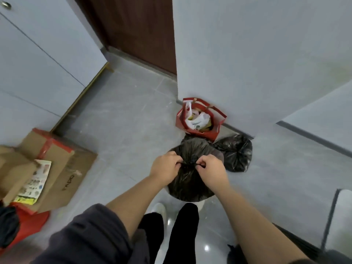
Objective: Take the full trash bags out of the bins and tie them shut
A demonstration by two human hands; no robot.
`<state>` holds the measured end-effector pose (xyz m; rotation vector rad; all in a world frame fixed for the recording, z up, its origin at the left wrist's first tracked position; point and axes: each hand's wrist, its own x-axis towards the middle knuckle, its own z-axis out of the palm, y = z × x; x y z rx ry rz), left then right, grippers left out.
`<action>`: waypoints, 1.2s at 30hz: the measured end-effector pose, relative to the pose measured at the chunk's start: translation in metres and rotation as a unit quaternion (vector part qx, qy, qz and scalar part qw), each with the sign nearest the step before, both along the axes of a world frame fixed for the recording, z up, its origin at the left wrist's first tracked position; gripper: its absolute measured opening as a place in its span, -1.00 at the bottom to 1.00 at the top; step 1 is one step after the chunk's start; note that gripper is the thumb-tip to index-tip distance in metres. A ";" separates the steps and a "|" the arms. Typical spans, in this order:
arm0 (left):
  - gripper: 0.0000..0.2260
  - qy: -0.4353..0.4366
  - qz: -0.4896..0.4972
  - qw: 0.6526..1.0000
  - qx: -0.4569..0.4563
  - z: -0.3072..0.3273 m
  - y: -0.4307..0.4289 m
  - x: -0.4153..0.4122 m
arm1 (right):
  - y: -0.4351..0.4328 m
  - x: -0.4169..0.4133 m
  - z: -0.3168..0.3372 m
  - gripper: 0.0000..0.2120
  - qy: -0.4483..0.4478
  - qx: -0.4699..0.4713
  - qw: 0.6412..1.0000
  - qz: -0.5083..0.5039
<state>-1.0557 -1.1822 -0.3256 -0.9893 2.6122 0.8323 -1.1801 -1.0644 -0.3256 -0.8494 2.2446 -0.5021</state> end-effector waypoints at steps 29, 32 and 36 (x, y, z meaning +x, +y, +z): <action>-0.67 -0.053 -0.231 0.971 0.037 -0.436 0.048 -0.315 | 0.045 -0.244 -0.432 -0.82 0.112 0.062 0.947 -0.296; -0.61 -0.051 -0.255 0.965 0.047 -0.438 0.044 -0.315 | 0.047 -0.245 -0.438 -0.82 0.127 0.040 0.944 -0.301; -0.53 -0.067 -0.274 0.956 0.077 -0.413 0.027 -0.309 | 0.045 -0.246 -0.415 -0.73 0.077 0.044 0.950 -0.298</action>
